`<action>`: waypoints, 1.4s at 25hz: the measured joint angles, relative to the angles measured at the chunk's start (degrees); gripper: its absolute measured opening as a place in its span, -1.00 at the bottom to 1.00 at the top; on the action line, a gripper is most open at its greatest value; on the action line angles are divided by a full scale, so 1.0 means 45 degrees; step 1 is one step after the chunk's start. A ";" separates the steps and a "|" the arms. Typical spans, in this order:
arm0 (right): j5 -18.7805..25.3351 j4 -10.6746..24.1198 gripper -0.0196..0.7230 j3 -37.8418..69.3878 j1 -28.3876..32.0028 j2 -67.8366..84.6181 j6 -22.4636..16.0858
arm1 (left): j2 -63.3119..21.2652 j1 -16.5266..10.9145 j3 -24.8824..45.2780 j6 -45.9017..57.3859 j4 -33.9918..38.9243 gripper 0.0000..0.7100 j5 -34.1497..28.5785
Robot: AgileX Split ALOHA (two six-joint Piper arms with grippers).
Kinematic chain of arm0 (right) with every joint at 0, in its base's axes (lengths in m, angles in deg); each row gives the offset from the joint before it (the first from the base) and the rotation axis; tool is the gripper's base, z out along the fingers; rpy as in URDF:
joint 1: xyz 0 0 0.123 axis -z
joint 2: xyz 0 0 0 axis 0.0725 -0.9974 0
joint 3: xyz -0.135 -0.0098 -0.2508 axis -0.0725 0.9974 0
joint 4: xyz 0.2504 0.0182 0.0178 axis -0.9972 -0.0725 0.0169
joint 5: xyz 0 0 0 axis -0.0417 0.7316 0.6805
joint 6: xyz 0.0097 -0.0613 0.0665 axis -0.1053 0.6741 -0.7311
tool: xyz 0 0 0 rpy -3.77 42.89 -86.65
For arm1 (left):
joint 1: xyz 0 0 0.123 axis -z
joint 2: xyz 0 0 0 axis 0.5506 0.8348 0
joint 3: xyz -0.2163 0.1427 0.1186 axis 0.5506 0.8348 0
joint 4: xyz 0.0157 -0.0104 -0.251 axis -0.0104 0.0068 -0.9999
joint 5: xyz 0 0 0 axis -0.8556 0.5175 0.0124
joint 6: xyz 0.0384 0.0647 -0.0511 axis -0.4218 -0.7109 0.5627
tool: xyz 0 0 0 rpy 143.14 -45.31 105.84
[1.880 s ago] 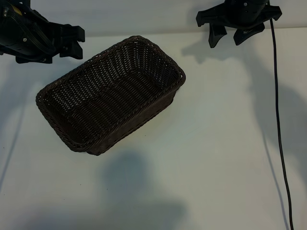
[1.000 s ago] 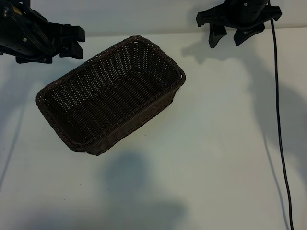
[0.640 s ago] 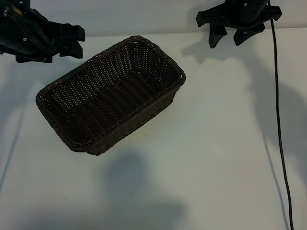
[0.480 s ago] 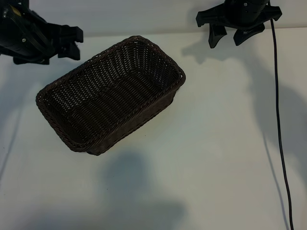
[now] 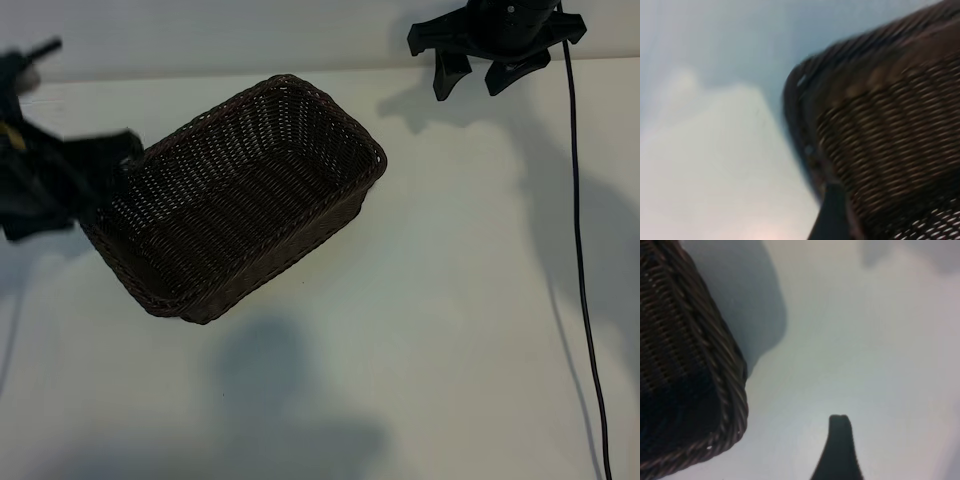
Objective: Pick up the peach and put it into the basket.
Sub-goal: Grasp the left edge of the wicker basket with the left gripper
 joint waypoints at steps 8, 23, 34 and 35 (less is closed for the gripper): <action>0.0000 -0.0028 0.56 0.0000 0.0000 0.0000 0.0000 | 0.0543 0.0000 0.1277 0.1230 0.0012 0.66 0.1503; 0.0000 -0.0060 0.56 0.0000 0.0000 0.0000 0.0000 | 0.3355 0.0000 0.1277 0.1597 -0.0275 0.55 0.2745; 0.0000 -0.0071 0.56 0.0000 0.0000 0.0000 0.0000 | 0.3410 -0.0001 0.1292 0.1740 -0.0575 -0.72 0.3116; 0.0000 -0.0071 0.56 0.0000 0.0000 0.0000 0.0000 | 0.3410 -0.0001 0.1292 0.1727 -0.0646 -0.72 0.3116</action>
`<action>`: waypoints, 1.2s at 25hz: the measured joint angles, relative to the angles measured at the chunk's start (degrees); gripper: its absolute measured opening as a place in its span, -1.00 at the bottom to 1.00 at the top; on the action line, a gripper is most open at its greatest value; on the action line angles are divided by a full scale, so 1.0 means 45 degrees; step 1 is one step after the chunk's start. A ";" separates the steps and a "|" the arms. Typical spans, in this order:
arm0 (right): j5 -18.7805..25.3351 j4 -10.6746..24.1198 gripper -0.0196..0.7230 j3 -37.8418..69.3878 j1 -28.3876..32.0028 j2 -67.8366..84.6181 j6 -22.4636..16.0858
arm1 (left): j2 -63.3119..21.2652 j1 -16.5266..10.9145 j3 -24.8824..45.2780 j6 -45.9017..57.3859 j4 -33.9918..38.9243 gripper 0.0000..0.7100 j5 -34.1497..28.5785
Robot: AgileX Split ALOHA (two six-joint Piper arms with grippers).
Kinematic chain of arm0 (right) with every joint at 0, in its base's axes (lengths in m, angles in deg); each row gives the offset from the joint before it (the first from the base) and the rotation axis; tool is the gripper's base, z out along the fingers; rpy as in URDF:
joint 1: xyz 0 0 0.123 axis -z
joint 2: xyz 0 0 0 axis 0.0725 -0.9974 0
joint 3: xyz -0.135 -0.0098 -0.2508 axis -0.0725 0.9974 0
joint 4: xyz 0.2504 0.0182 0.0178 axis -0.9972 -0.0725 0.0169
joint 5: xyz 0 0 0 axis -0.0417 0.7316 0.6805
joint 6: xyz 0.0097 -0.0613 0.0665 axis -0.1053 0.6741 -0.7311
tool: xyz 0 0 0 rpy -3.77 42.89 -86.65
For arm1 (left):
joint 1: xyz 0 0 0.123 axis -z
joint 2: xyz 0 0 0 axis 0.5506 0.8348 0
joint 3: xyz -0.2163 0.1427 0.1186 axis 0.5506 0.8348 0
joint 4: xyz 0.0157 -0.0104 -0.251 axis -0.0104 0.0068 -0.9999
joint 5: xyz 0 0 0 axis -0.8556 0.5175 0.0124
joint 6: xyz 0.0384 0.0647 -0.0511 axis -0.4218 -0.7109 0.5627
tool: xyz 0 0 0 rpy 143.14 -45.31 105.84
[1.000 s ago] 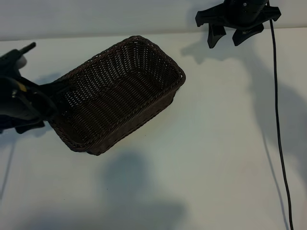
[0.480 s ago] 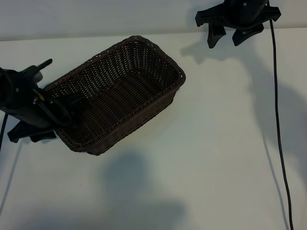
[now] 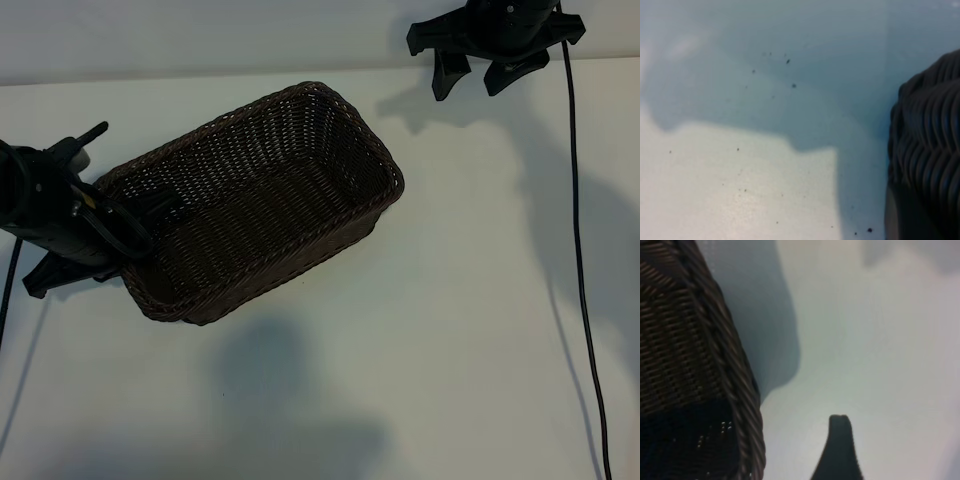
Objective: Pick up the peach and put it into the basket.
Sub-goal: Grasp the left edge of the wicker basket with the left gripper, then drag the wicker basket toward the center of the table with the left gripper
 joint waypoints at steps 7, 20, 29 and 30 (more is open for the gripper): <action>0.0000 0.0000 0.56 0.0000 0.0000 0.0000 0.0000 | -0.0239 0.0000 0.0051 -0.0918 -0.1130 -0.73 0.0191; 0.0000 -0.0218 0.56 0.0000 0.0000 0.0000 0.0000 | -0.1599 -0.0089 -0.0077 -0.3058 -0.2090 -0.74 -0.0147; 0.0011 -0.0218 0.56 0.0000 0.0000 0.0000 0.0000 | -0.0910 -0.0369 -0.2517 -0.5782 -0.2032 -0.74 -0.2808; 0.0011 -0.0218 0.56 0.0000 0.0000 0.0000 0.0000 | -0.0670 -0.0369 -0.2875 -0.5873 -0.2032 -0.74 -0.3039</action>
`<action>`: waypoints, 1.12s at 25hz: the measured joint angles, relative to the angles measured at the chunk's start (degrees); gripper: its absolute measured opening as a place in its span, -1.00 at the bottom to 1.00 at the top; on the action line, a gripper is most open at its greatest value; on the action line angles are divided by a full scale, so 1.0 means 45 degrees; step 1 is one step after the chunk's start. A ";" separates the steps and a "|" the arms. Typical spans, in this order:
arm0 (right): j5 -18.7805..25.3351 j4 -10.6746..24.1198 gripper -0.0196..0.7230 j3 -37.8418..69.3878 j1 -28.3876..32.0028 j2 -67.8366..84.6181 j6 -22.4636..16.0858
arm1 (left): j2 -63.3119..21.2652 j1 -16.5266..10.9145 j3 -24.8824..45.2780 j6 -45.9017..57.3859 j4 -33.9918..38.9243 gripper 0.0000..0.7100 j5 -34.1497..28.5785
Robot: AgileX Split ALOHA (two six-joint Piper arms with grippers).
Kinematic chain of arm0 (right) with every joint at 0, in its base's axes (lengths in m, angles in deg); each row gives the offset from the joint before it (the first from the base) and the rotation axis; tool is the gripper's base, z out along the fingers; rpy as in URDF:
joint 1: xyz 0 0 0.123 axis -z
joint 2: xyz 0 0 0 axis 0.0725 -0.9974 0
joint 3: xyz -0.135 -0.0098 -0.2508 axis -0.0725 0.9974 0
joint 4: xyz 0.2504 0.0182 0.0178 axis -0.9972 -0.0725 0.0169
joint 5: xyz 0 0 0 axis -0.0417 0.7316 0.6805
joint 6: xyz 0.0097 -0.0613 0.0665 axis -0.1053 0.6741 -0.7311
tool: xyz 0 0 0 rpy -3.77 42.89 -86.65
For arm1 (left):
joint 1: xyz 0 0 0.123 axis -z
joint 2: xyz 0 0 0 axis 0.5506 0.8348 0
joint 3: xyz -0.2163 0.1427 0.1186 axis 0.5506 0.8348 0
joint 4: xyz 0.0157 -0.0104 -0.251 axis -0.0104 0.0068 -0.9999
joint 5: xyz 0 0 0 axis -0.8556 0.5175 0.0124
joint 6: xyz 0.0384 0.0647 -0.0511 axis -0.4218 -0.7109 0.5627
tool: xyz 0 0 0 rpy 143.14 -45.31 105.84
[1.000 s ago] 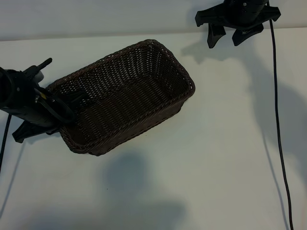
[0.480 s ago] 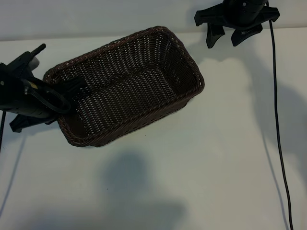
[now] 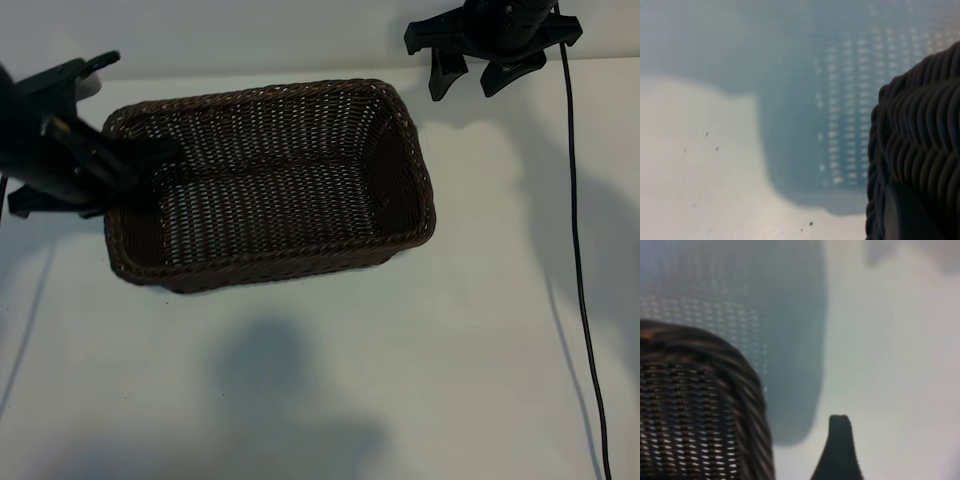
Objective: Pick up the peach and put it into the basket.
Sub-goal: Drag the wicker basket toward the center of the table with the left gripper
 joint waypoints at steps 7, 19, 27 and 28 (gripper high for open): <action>0.0000 -0.0014 0.56 0.0000 0.0000 0.0000 0.0000 | 0.1752 0.0000 -0.1739 -0.1640 -0.0869 -0.74 -0.0998; 0.0000 -0.0014 0.56 0.0000 0.0000 0.0000 0.0000 | 0.3470 0.0000 -0.1994 -0.3014 -0.1570 -0.74 -0.0702; 0.0000 -0.0014 0.56 0.0000 0.0000 0.0000 0.0000 | 0.3553 0.0000 -0.2019 -0.3329 -0.1711 -0.25 -0.0633; 0.0000 -0.0014 0.56 0.0000 0.0000 0.0000 0.0000 | 0.3553 0.0000 -0.2019 -0.3322 -0.1752 -0.06 -0.0645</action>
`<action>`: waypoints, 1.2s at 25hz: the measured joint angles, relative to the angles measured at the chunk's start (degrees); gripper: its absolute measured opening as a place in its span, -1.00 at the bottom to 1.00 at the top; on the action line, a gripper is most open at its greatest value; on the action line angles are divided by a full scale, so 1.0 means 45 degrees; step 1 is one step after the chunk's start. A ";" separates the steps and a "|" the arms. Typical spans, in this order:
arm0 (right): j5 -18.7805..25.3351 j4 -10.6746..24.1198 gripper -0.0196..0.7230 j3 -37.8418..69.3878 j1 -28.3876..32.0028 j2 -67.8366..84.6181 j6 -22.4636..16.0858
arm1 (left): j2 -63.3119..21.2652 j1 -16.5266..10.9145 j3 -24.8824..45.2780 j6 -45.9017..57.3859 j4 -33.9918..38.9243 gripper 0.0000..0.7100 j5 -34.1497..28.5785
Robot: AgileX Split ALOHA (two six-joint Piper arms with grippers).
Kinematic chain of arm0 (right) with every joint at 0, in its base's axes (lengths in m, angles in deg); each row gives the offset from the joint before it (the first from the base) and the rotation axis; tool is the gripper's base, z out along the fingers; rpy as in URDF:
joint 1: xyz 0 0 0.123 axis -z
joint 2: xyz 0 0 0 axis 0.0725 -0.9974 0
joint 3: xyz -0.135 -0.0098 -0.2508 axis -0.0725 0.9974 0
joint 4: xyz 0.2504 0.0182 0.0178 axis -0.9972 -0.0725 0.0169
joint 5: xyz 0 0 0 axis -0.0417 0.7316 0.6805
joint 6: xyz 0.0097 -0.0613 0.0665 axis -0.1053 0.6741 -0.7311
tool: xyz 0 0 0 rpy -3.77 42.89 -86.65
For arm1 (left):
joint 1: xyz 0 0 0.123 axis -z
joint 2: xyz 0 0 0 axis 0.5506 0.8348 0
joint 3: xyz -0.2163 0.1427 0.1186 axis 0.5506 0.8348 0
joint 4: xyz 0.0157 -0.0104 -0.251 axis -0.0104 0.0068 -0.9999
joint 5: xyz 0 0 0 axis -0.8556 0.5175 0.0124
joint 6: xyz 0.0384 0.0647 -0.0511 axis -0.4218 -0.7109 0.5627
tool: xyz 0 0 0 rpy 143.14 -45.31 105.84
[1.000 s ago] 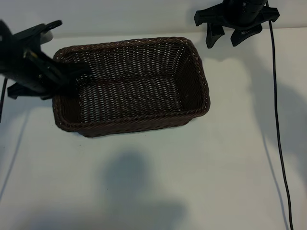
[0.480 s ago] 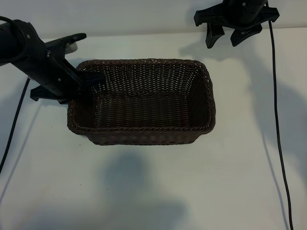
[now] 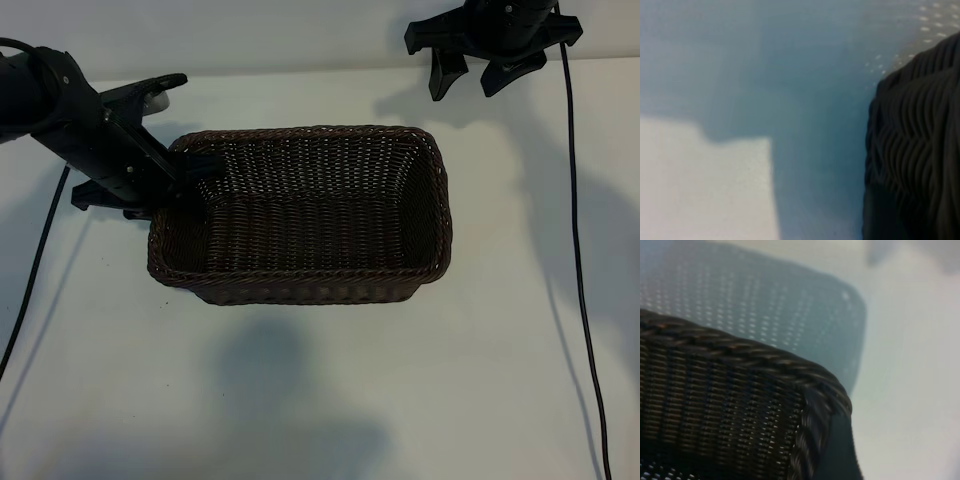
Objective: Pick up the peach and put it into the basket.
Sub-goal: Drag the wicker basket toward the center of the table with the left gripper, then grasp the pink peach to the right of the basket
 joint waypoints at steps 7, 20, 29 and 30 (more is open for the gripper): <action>0.0000 0.0000 0.56 0.0000 0.0000 0.0000 0.0000 | -0.0744 0.0000 -0.0078 0.0064 0.0169 0.90 -0.0408; 0.0000 0.0000 0.56 0.0000 0.0000 0.0000 0.0315 | -0.3069 0.0000 -0.0214 0.0886 0.1678 0.74 -0.1104; 0.0034 0.0922 0.56 0.0000 0.0019 0.0000 0.0339 | -0.3069 0.0000 -0.0214 0.1076 0.1931 0.69 -0.1448; 0.0034 0.1063 0.56 0.0000 0.0068 0.0000 0.0308 | -0.3069 0.0000 -0.0214 0.1089 0.2059 0.68 -0.1495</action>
